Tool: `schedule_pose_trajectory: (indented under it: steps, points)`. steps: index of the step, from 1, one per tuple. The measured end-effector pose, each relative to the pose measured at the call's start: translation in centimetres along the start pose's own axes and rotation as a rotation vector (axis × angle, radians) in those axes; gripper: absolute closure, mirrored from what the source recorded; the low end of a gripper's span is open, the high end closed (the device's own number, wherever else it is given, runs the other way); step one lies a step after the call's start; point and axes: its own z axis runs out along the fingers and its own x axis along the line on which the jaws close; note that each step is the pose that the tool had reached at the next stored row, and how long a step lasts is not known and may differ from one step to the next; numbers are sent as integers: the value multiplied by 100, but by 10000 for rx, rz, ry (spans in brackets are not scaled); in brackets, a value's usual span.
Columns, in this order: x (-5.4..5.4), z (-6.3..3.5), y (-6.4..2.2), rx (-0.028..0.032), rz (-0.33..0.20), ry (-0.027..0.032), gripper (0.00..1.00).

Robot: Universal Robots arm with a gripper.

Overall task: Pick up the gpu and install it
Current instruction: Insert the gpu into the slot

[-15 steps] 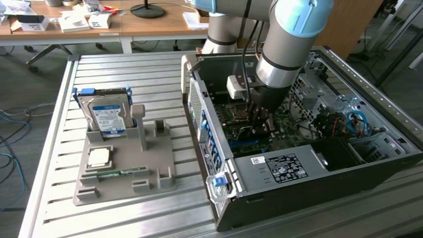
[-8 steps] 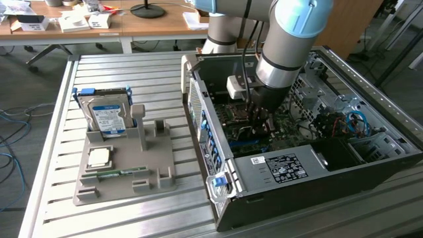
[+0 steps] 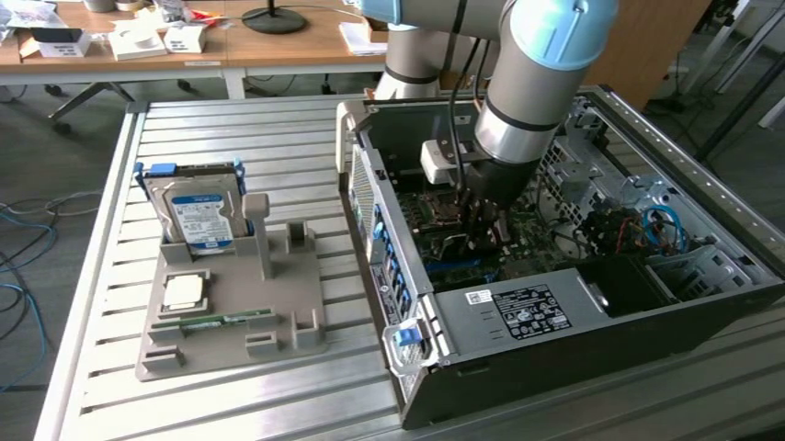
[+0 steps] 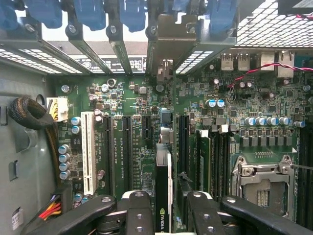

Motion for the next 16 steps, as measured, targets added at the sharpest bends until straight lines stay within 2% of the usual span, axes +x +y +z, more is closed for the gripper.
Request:
schedule_pose_trajectory:
  steps: [3,9,16]
  points:
    - [-1,-1,0,0,-1,3,66]
    - [-6,-50,-1,3,8,72,66]
    - [-12,-153,-2,4,12,82,66]
